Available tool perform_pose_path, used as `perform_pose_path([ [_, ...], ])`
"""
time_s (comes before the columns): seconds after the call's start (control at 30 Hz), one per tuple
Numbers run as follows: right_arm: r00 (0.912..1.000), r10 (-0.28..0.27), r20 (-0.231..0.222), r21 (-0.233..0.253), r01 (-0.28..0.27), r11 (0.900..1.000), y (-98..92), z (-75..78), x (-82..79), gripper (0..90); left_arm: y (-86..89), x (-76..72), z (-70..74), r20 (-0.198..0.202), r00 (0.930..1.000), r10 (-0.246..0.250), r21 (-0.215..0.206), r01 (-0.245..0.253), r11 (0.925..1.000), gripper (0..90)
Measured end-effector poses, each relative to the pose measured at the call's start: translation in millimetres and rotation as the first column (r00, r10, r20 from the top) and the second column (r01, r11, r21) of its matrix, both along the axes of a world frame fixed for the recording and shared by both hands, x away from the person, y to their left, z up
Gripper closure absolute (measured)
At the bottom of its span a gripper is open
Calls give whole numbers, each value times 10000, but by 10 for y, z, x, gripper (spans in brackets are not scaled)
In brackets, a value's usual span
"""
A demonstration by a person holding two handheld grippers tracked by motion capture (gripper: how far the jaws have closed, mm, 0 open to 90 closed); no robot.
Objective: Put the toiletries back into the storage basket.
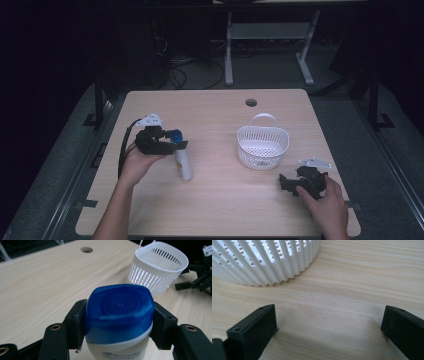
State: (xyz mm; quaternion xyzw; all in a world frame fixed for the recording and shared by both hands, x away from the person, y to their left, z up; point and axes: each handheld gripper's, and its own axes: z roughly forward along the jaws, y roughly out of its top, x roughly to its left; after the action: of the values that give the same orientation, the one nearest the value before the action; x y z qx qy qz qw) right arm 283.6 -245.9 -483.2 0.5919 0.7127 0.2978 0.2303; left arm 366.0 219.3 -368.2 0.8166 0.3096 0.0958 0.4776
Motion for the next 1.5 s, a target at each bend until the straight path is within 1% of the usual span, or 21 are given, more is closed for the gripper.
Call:
perform_pose_path([
  [0.2,10000,-16,-2,-6,16,10000,1,0,0,0,-5,-35,46,567,9984,-74,-325,92,9994,389],
  [0.33,10000,-7,1,-3,7,10000,0,1,0,0,-17,-47,67,719,9973,-129,-442,161,9989,389],
  [0.4,10000,-6,0,-5,6,10000,0,1,0,0,-25,-51,74,786,9968,-151,-565,196,9982,389],
  [0.43,10000,-7,1,-7,7,10000,0,0,0,0,-32,-51,77,790,9967,-185,-634,235,9977,389],
  [0.6,10000,-4,2,-9,4,10000,0,0,0,0,-77,-47,114,886,9951,-442,-725,507,9961,389],
  [0.8,10000,-10,8,-15,10,10000,0,-1,0,0,-160,-38,182,1000,9924,-723,-722,797,9942,388],
  [0.9,10000,-20,12,-12,20,10000,0,0,0,0,-217,-28,226,1147,9896,-864,-671,945,9933,389],
  [1.0,10000,-15,12,-14,15,10000,0,-1,0,0,-286,-18,280,1209,9876,-1000,-646,1084,9920,388],
  [1.1,10000,-6,11,-3,6,10000,0,0,0,0,-354,-5,348,1348,9840,-1165,-565,1250,9905,389],
  [1.27,10000,-11,6,-14,11,10000,0,0,0,0,-448,24,444,1450,9804,-1337,-681,1447,9871,389],
  [1.4,10000,-8,2,-7,8,10000,0,0,-1,0,-527,47,518,1562,9763,-1495,-630,1609,9850,389],
  [1.5,10000,-9,0,-3,9,10000,0,0,-1,0,-594,75,573,1603,9735,-1629,-692,1757,9820,389],
])
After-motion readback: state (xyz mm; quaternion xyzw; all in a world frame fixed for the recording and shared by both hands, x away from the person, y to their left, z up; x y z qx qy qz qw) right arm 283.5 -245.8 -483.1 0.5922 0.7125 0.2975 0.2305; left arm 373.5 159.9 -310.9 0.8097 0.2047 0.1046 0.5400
